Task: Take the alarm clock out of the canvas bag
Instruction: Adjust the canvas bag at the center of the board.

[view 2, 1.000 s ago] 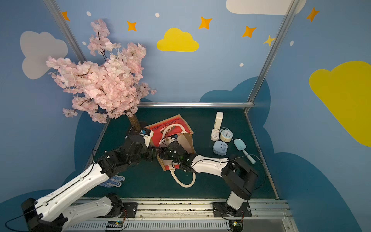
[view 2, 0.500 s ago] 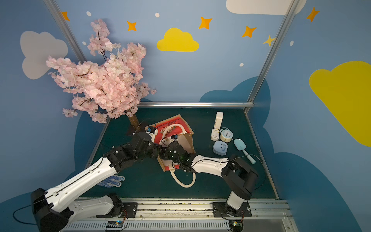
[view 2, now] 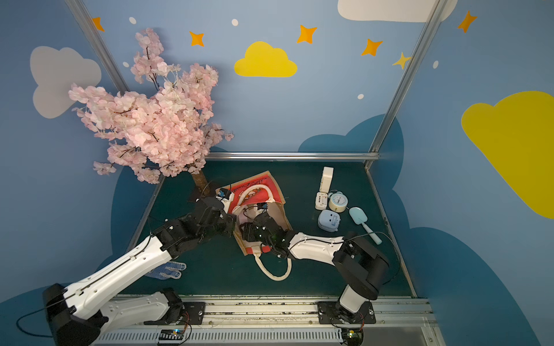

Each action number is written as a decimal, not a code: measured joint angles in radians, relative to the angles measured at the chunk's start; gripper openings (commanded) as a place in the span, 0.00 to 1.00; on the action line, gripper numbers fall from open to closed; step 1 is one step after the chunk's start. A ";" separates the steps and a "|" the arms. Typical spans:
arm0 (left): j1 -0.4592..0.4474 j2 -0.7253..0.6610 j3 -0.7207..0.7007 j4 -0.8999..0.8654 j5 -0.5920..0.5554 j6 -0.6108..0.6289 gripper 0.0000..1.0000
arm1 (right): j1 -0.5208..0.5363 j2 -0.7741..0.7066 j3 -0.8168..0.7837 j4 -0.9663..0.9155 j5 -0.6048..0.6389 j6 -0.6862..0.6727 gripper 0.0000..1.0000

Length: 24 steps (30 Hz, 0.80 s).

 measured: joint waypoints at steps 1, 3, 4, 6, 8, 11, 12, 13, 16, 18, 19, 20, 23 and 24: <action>0.002 -0.018 -0.009 -0.008 0.001 0.005 0.03 | -0.008 0.000 -0.013 -0.001 -0.005 0.000 0.68; 0.003 -0.056 -0.029 -0.022 0.005 0.017 0.03 | -0.023 0.006 -0.028 -0.010 -0.024 0.002 0.68; 0.003 -0.068 -0.035 -0.027 0.007 0.021 0.03 | -0.027 0.012 -0.028 -0.010 -0.029 0.005 0.68; 0.003 -0.087 -0.050 -0.034 0.014 0.028 0.03 | -0.037 0.035 -0.028 0.015 -0.046 0.011 0.69; 0.003 -0.093 -0.058 -0.037 0.016 0.030 0.03 | -0.043 0.070 -0.027 0.061 -0.063 0.019 0.70; 0.003 -0.094 -0.060 -0.037 0.019 0.030 0.03 | -0.050 0.147 -0.001 0.110 -0.097 0.043 0.72; 0.003 -0.093 -0.060 -0.037 0.019 0.030 0.03 | -0.050 0.175 0.012 0.127 -0.109 0.050 0.72; 0.003 -0.092 -0.060 -0.037 0.019 0.030 0.03 | -0.049 0.196 0.024 0.139 -0.122 0.058 0.73; 0.005 -0.080 -0.054 -0.037 0.023 0.026 0.03 | -0.042 0.241 0.068 0.150 -0.136 0.064 0.74; 0.006 -0.071 -0.052 -0.036 0.026 0.023 0.03 | -0.036 0.250 0.097 0.146 -0.131 0.063 0.74; 0.006 -0.070 -0.052 -0.035 0.028 0.022 0.03 | -0.036 0.251 0.105 0.148 -0.130 0.063 0.74; 0.007 -0.069 -0.052 -0.035 0.030 0.019 0.03 | -0.036 0.250 0.112 0.151 -0.129 0.064 0.74; 0.013 -0.070 -0.052 -0.031 0.034 0.014 0.03 | -0.035 0.250 0.118 0.154 -0.129 0.069 0.74; 0.014 -0.070 -0.052 -0.029 0.035 0.012 0.03 | -0.035 0.250 0.118 0.151 -0.127 0.073 0.74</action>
